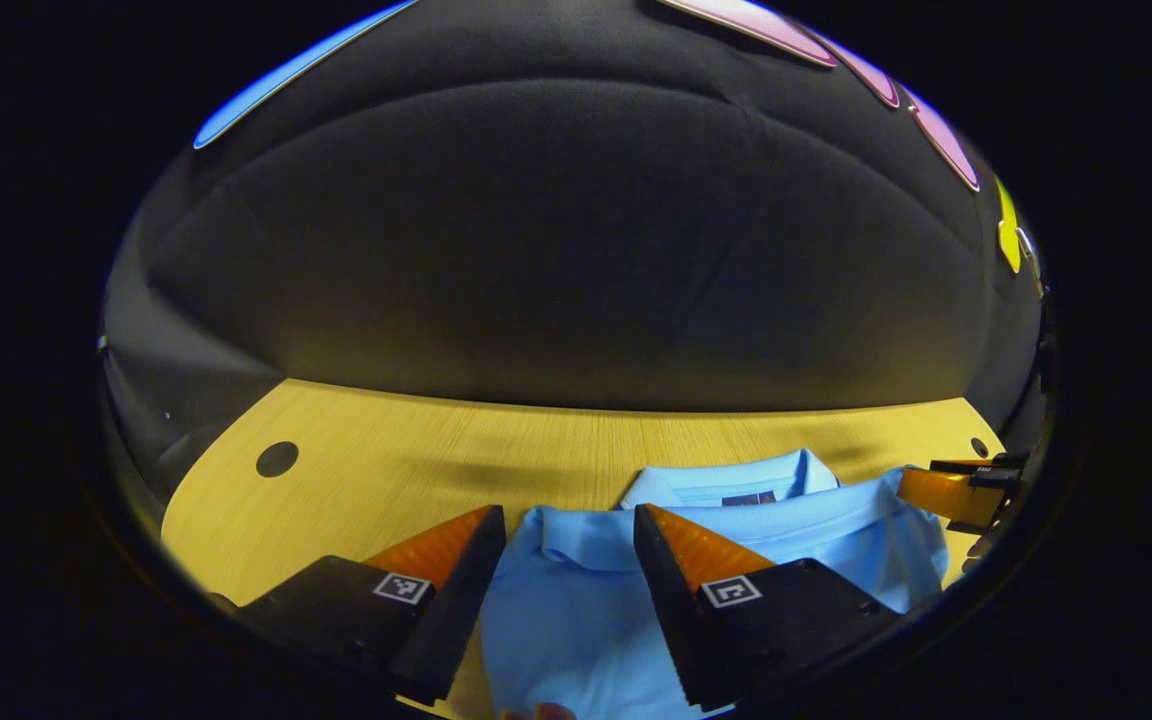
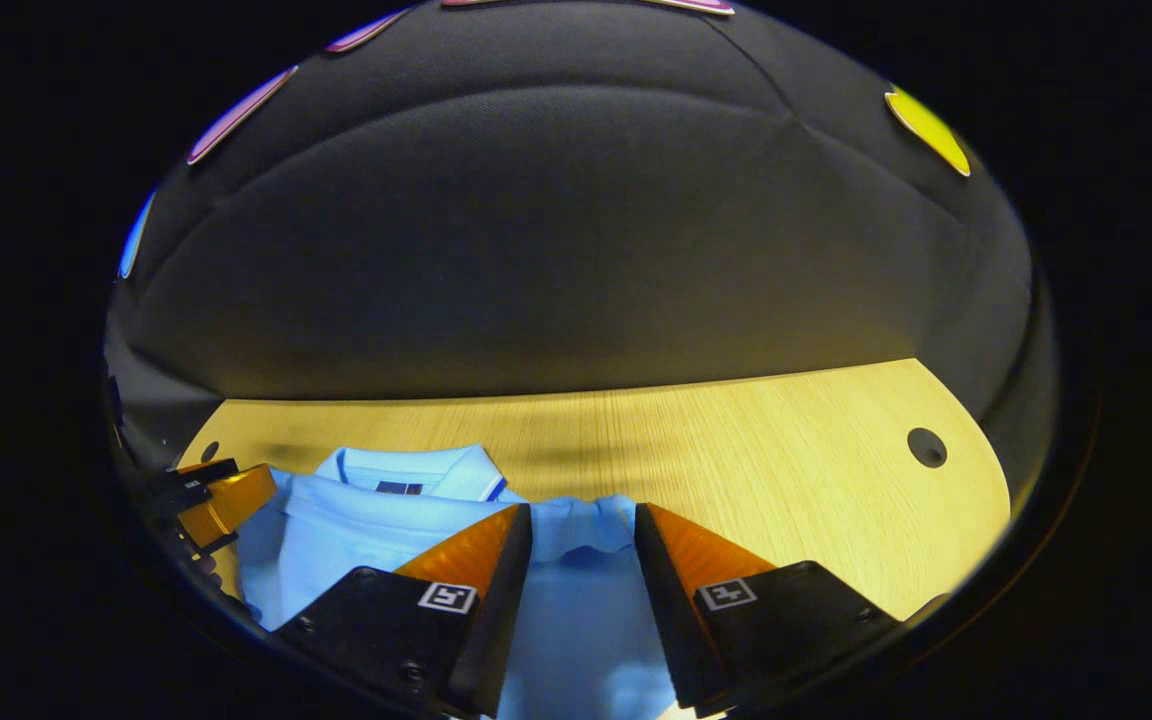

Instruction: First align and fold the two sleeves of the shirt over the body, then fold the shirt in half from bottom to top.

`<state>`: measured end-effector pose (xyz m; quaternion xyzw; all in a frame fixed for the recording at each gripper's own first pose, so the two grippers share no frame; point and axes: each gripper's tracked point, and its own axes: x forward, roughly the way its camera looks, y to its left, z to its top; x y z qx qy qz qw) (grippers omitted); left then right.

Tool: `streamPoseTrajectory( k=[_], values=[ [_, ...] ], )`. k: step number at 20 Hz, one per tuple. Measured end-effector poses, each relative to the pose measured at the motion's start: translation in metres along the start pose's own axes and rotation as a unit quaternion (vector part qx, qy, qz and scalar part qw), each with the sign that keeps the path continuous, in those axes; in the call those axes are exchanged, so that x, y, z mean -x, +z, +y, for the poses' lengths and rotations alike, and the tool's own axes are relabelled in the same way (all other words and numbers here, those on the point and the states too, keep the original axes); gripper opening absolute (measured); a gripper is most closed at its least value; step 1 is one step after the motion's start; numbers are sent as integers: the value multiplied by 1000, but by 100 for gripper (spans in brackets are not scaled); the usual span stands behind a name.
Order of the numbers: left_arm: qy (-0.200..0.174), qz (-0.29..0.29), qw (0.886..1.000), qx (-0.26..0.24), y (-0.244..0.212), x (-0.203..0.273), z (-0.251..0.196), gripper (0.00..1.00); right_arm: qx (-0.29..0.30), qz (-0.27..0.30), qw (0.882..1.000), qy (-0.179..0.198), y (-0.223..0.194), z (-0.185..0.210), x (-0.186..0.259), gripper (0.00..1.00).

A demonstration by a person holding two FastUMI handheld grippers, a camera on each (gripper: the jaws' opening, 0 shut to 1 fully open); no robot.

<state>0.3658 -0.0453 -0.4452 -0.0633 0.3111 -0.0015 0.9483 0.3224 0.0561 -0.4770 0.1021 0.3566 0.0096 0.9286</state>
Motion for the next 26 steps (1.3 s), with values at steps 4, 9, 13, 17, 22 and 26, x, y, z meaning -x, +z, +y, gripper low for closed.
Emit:
streamPoseTrajectory(
  k=[4, 9, 13, 17, 22, 26],
  values=[
    [-4, -17, 1000, -7, 11, 17, 1, 83, 7, -14, 1000, 4, 5, 1, 17, 72],
    [-14, -56, 998, -11, 35, 58, -1, 83, 11, -41, 999, 11, 14, 5, 60, 72],
    [-20, -80, 997, -14, 46, 96, -2, 83, 16, -56, 998, 19, 19, 9, 97, 75],
    [-25, -101, 994, -19, 56, 142, -7, 83, 21, -83, 996, 26, 32, 13, 139, 77],
    [-32, -122, 992, 1, 63, 211, -16, 83, 10, -123, 992, 33, 55, 19, 204, 80],
    [-25, -142, 990, -2, 67, 272, -13, 84, 6, -157, 987, 32, 71, 17, 260, 81]
  ],
)
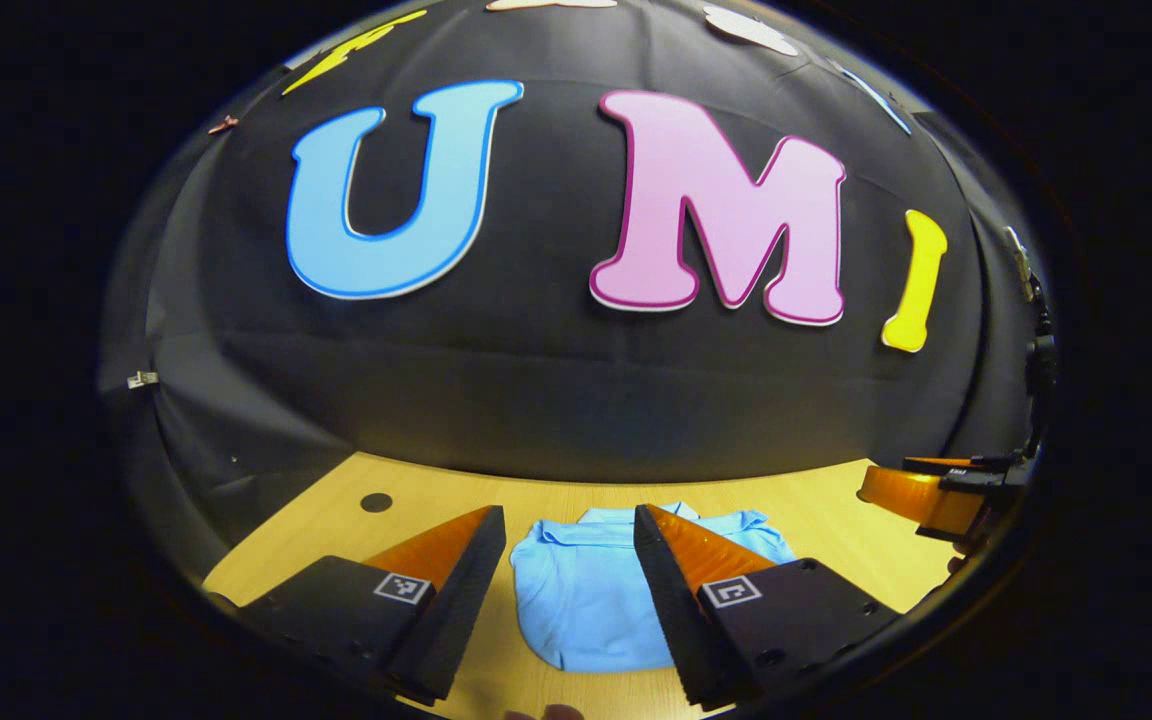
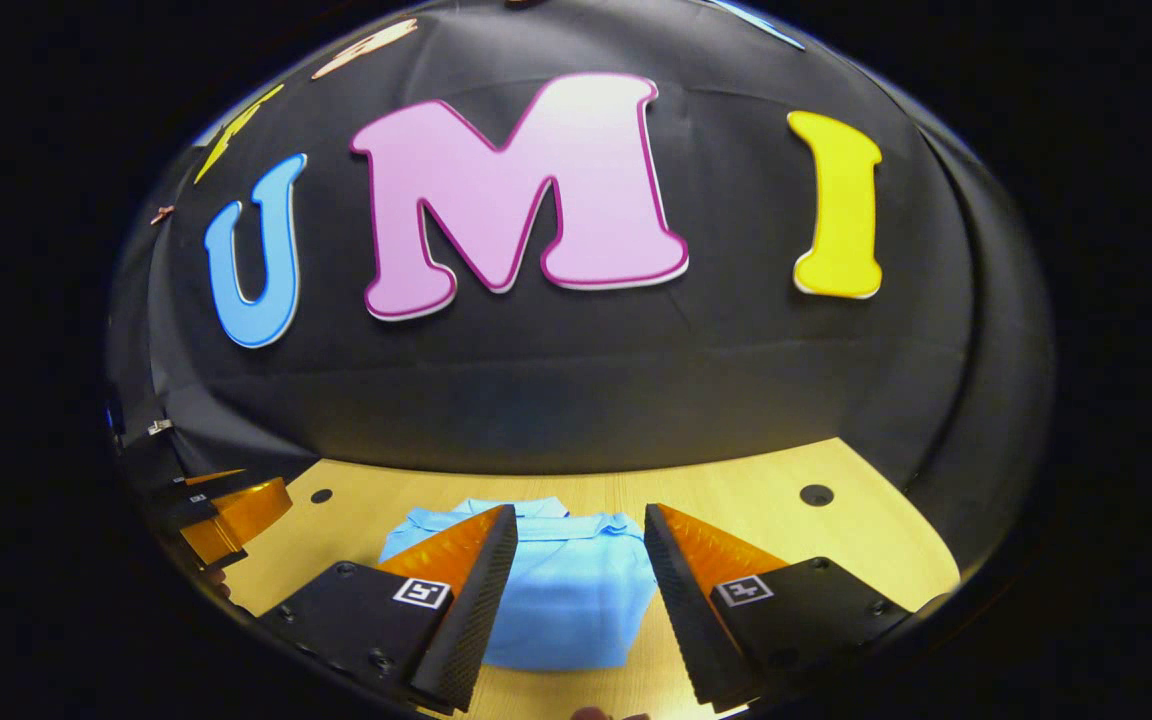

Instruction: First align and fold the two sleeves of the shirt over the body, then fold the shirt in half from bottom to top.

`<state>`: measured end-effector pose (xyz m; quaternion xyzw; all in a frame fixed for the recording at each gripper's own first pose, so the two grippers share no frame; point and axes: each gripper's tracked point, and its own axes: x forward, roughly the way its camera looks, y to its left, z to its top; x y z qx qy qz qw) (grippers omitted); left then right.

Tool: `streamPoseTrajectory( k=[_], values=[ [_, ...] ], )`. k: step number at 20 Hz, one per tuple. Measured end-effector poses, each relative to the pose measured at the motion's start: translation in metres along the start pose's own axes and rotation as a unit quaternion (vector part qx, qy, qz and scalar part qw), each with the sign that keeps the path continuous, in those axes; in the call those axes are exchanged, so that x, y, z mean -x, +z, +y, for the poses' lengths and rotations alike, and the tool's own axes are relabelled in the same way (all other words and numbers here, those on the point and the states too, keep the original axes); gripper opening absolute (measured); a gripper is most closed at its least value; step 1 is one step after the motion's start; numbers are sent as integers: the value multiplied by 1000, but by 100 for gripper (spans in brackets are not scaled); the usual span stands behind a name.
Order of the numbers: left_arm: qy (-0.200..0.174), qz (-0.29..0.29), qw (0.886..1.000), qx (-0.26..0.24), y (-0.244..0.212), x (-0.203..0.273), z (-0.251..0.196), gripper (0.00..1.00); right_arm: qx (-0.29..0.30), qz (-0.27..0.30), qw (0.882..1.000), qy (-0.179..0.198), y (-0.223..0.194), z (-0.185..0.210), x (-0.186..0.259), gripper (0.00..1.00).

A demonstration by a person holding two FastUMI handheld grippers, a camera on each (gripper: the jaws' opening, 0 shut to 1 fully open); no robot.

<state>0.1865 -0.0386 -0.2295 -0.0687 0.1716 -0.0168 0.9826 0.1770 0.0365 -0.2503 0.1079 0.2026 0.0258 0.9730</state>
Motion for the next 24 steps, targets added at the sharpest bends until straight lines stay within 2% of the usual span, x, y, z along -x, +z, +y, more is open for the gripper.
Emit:
streamPoseTrajectory(
  k=[4, 10, 14, 17, 19, 24],
  values=[
    [-6, -27, 1000, -12, 27, 64, -5, 83, 3, -31, 999, 8, 27, 4, 54, 83],
    [-21, -52, 998, -15, 64, 135, -20, 83, 14, -59, 998, 28, 54, 18, 121, 86],
    [-18, -54, 998, -27, 70, 174, -21, 83, 33, -75, 996, 40, 69, 25, 162, 88],
    [-16, -52, 998, -21, 67, 198, -27, 83, 24, -71, 996, 52, 68, 31, 190, 89],
    [-15, -51, 998, -17, 67, 217, -29, 83, 22, -68, 996, 56, 68, 32, 210, 93],
    [-11, -57, 998, -21, 67, 250, -32, 83, 19, -80, 994, 77, 77, 42, 247, 93]
  ],
)
